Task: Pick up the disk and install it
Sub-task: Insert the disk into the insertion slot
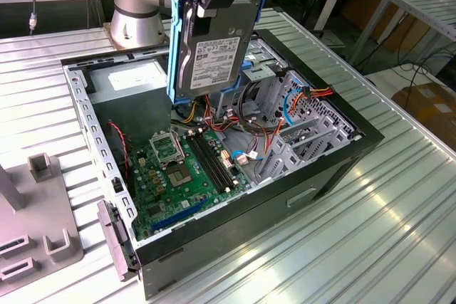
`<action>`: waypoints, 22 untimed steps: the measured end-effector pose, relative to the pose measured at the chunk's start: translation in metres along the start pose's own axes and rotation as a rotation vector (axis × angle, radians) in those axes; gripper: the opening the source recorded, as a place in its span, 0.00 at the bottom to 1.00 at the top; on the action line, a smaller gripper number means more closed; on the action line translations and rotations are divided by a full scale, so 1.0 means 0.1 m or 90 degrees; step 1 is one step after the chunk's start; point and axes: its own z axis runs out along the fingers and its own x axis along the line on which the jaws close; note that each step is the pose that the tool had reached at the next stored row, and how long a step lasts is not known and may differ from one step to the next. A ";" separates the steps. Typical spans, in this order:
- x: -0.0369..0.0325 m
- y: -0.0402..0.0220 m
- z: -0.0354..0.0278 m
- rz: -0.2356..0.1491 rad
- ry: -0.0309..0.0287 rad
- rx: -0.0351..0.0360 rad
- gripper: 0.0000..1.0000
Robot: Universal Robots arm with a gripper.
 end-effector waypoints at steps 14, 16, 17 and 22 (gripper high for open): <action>0.002 -0.116 0.003 0.000 0.0046 0.0002 0.37; 0.000 -0.160 0.004 0.000 0.0061 0.0002 0.37; 0.004 -0.169 0.005 0.000 0.0064 0.0002 0.37; 0.057 -0.183 0.005 0.000 0.0067 0.0002 0.37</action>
